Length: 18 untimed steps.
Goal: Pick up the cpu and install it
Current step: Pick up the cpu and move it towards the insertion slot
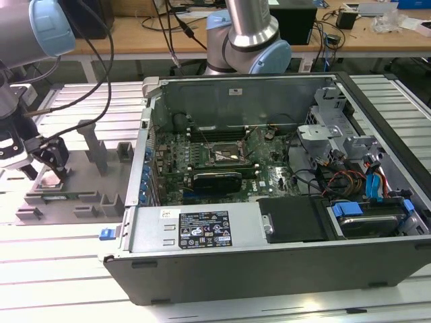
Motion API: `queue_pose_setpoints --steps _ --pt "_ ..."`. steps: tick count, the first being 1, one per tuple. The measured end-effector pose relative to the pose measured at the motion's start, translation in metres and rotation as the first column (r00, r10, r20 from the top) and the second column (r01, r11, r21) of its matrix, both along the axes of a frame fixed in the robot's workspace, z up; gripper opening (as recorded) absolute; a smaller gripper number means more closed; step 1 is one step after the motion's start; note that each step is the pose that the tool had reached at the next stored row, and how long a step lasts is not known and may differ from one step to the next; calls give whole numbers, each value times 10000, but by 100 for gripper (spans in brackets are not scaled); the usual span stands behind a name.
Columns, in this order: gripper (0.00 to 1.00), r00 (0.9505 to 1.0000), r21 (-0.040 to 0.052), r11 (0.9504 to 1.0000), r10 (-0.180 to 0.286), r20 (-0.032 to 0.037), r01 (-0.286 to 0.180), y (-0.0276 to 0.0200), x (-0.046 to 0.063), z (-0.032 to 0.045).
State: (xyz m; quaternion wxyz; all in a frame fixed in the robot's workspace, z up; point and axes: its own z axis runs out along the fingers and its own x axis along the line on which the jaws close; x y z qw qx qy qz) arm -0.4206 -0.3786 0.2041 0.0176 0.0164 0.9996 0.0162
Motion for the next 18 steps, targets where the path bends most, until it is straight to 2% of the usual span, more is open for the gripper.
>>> queue_pose_setpoints --steps 5,11,15,18 --pt "66 10000 0 10000 81 0 -81 36 1 -53" --pt "66 9995 20 9995 310 -2 -310 47 0 -118" --pt "66 9989 180 9987 467 6 -467 49 0 -149" --pt "66 9988 194 9986 493 4 -493 48 -10 -158"
